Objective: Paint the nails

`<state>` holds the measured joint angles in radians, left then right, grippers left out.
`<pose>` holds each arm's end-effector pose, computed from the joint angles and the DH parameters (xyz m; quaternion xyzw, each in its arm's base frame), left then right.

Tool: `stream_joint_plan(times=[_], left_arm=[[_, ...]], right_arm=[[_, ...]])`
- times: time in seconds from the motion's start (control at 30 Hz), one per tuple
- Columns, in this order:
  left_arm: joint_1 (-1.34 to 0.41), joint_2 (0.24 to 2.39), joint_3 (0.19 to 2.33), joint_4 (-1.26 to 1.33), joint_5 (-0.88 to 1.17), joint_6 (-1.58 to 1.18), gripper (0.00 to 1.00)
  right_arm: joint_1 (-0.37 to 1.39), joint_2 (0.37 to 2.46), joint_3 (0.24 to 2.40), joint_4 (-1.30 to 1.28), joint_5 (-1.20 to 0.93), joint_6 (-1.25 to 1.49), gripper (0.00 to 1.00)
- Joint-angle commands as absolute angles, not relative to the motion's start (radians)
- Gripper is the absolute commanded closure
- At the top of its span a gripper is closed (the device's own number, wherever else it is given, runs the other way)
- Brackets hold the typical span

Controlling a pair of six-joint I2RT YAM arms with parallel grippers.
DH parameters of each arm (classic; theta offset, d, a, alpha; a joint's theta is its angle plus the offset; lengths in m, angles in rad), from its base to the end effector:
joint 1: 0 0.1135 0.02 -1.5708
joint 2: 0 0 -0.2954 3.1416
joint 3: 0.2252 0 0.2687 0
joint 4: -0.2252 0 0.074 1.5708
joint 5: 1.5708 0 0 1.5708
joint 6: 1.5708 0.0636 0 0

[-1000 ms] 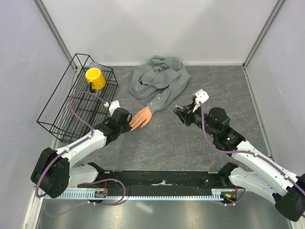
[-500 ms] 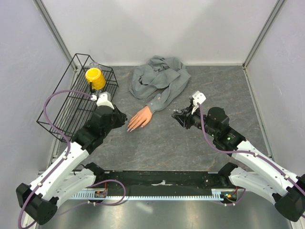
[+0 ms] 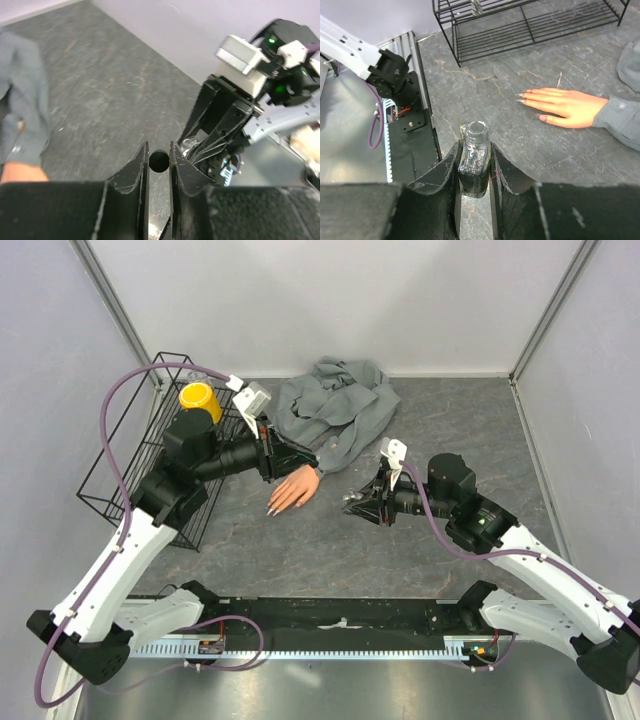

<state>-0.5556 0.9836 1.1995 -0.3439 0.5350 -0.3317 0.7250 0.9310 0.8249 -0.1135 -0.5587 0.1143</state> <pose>0.1757 -0.1473 0.4577 0.2544 0.7001 -0.4527 0.4901 0.1538 0.1813 0.3545 -0.3899 0.6635 0.4414 0.4613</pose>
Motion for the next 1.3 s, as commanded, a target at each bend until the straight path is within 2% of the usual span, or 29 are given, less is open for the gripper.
stream_joint_plan(times=[0.0,0.27,0.77,1.27], left_arm=[[-0.552,1.043,1.272,-0.348,0.741,-0.244,0.98],[-0.554,1.034,1.183,-0.178,0.836,-0.370,0.98],[-0.554,1.098,1.198,-0.153,0.903,-0.440,0.98],[-0.555,1.100,1.178,-0.144,0.925,-0.446,0.98]], right_arm=[[0.732,0.896,0.891,-0.126,-0.609,0.098,1.00],[0.738,0.877,0.919,-0.133,-0.603,0.140,1.00],[0.790,0.968,0.951,-0.097,-0.603,0.153,1.00],[0.802,0.969,0.945,-0.104,-0.572,0.144,1.00]])
